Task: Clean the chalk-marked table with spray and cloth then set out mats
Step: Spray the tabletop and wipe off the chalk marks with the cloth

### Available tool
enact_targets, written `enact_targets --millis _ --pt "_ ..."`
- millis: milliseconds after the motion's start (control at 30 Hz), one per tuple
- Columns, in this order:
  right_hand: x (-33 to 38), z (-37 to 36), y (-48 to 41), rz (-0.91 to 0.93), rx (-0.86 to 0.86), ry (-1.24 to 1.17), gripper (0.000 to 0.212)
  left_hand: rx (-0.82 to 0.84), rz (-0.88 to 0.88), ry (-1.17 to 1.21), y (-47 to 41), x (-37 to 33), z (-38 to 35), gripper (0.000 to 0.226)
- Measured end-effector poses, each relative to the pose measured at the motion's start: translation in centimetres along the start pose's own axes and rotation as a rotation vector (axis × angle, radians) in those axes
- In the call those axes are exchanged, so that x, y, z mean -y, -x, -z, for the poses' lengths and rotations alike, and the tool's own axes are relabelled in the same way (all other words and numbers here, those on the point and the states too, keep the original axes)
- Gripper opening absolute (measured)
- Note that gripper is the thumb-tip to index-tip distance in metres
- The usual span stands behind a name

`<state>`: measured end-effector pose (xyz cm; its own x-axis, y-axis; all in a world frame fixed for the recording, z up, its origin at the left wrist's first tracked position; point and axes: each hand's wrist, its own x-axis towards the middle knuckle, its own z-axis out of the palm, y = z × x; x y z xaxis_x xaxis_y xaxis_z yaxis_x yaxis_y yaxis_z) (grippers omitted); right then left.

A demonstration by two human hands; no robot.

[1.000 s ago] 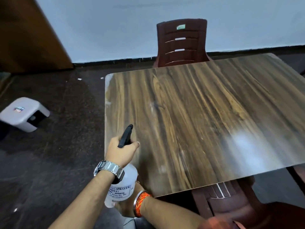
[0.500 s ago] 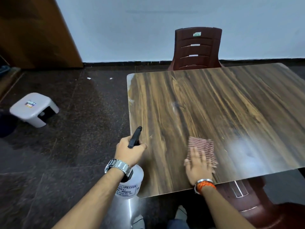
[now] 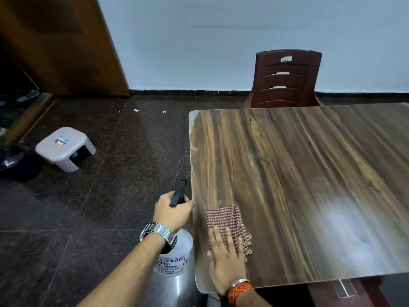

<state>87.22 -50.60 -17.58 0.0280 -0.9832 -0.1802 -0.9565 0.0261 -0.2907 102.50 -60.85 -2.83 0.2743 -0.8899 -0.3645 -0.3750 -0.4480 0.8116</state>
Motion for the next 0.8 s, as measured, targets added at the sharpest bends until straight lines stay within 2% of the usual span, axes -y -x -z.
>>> enact_targets --millis 133,400,567,800 --pt "1.3 -0.6 -1.9 0.084 0.033 0.074 0.059 -0.011 -0.008 -0.057 -2.1 -0.2 -0.2 0.013" --pt "4.8 0.4 -10.9 0.028 0.035 0.02 0.061 0.069 0.01 -0.07 -8.9 -1.0 -0.8 0.013" --pt "7.5 1.6 -19.9 -0.092 0.022 0.034 0.069 0.154 -0.047 -0.128 -14.8 -1.6 0.7 0.011" --pt "9.8 3.2 -28.5 -0.215 -0.031 -0.015 0.058 0.248 -0.108 -0.206 -23.0 -3.9 4.3 0.013"
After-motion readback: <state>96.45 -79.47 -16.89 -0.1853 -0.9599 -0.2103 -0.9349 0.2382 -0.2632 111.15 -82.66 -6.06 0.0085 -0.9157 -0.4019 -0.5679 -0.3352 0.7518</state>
